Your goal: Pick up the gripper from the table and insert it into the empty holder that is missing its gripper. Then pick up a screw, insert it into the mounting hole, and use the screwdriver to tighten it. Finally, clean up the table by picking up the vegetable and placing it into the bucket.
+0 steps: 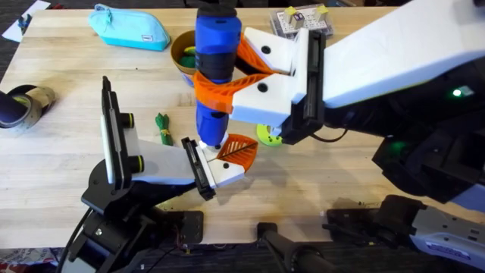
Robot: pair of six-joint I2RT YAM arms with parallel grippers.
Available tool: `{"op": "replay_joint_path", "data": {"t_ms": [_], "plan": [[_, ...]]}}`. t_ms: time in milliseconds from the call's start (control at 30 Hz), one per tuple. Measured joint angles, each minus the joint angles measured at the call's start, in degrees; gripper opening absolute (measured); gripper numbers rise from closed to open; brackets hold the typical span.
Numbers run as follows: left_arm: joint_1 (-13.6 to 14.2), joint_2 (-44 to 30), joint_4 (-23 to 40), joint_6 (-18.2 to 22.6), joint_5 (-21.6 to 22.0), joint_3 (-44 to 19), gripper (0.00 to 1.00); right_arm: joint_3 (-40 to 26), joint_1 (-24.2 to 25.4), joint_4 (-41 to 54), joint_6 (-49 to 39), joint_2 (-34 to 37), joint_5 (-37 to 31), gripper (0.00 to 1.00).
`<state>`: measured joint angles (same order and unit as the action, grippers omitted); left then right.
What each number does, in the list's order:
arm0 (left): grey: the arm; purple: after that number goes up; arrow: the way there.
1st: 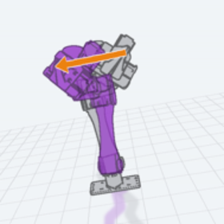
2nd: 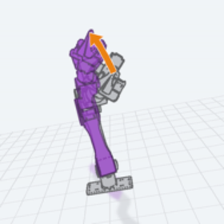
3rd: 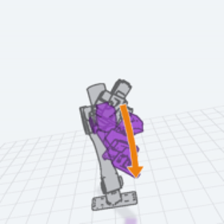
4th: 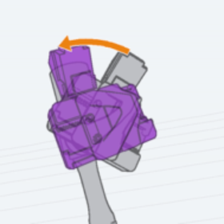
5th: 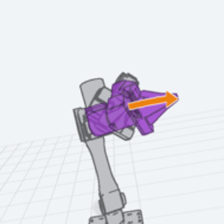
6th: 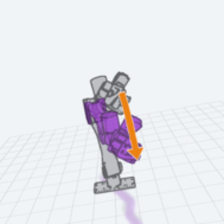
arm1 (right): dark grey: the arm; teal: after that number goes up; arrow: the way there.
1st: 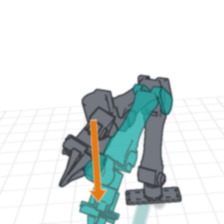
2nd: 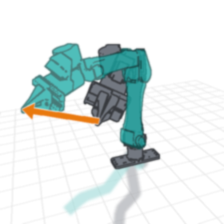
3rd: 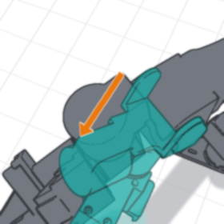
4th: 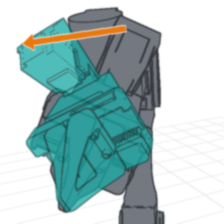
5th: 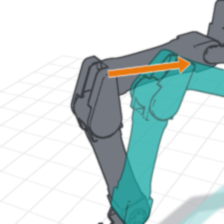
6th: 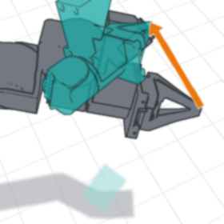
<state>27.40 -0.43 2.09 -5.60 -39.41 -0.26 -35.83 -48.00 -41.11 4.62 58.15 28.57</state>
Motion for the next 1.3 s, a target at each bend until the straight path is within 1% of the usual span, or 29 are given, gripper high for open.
{"op": "replay_joint_path", "data": {"t_ms": [133,333,433,800,1033,1300], "plan": [[0.0,-0.1,0.9,-0.4,0.0,0.0,0.015,0.0,0.1,0.2,0.0,0.1,-0.2,0.047],[0.0,-0.1,0.9,-0.4,0.0,0.0,0.015,0.8,0.1,-7.6,0.1,0.3,-0.2,0.048],[0.0,-0.1,0.9,-0.4,0.0,0.0,0.015,0.8,0.1,-8.7,0.1,-0.8,-0.2,0.048],[0.0,-0.1,0.9,-0.4,0.0,0.0,0.015,0.8,0.1,-9.4,0.1,-6.9,-0.2,0.048],[0.0,-0.1,0.9,-0.4,0.0,0.0,0.015,0.9,0.1,-4.0,0.1,-6.7,-0.2,0.049],[0.0,-0.1,0.9,-0.4,0.0,0.0,0.015,0.9,0.1,-3.9,0.1,-5.2,-0.2,0.047]]}}
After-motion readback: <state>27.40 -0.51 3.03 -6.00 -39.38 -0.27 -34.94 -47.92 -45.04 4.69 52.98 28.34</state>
